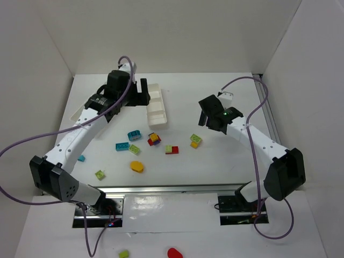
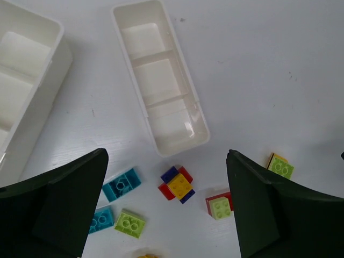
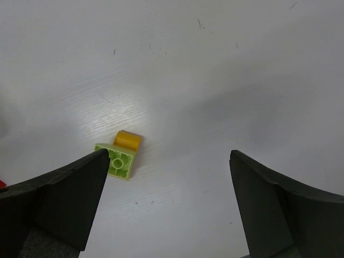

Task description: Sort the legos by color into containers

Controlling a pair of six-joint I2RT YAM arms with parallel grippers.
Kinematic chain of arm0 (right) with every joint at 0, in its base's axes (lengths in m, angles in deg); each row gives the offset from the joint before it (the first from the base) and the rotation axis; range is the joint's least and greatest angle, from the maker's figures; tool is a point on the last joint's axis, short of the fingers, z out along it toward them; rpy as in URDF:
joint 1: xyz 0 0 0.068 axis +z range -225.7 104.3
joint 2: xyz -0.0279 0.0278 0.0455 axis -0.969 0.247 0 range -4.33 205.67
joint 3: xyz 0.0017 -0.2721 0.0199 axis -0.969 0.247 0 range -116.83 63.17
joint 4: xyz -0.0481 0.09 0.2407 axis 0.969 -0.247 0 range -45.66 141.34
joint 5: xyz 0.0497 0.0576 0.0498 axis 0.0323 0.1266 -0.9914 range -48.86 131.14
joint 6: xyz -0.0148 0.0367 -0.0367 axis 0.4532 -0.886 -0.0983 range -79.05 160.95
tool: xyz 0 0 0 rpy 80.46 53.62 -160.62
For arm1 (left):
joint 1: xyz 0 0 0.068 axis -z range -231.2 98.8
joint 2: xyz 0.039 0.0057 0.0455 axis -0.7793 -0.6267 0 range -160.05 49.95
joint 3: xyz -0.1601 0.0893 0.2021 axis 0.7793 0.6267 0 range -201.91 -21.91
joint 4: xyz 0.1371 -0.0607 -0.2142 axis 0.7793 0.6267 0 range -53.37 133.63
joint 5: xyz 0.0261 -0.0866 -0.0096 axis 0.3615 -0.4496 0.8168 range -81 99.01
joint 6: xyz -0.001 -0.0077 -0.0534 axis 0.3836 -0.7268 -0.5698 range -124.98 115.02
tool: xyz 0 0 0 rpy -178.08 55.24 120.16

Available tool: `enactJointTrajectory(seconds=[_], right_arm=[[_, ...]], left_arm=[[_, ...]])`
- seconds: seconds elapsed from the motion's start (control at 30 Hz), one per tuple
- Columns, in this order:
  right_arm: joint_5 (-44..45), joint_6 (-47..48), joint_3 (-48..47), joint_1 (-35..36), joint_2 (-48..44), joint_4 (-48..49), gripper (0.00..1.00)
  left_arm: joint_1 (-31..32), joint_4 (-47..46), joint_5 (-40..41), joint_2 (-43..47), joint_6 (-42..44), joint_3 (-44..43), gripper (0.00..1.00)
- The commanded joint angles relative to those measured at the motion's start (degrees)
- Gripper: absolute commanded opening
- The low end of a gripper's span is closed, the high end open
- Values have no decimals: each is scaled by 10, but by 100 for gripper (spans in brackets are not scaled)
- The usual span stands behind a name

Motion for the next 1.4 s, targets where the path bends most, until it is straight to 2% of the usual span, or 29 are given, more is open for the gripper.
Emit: enactJointTrajectory(seconds=[0.0, 0.13, 0.2, 0.33, 0.37, 0.6, 0.77, 0.87, 0.93, 0.97, 1.1, 1.37], right_arm=[[4, -17, 6, 2, -16, 23, 100], [-9, -4, 11, 7, -21, 30, 100], [-9, 3, 29, 21, -35, 46, 100], [-14, 30, 76, 29, -97, 99, 100], [-14, 30, 76, 29, -111, 99, 100], [10, 42, 77, 29, -111, 83, 100], [4, 59, 98, 29, -111, 108, 100], [-1, 59, 82, 29, -79, 108, 100], [-1, 64, 77, 29, -61, 103, 100], [-1, 64, 71, 29, -61, 103, 100], [4, 76, 71, 29, -55, 108, 100], [4, 84, 54, 24, -37, 108, 100]], left_arm=[[21, 15, 36, -11, 19, -11, 100], [42, 30, 87, -41, 40, -11, 100], [42, 38, 87, -59, 40, -24, 100], [42, 69, 49, -81, 34, -41, 100], [36, 69, 8, -81, 34, -41, 100], [36, 60, 2, -43, 6, 81, 91], [31, 71, -15, -42, -40, 119, 86], [31, 63, 6, -64, -64, 137, 85], [23, 55, 24, -81, -64, 142, 91], [18, 55, 24, -102, -64, 142, 100], [-18, 55, 29, -126, -94, 142, 100], [-29, 39, 22, -165, -159, 147, 100]])
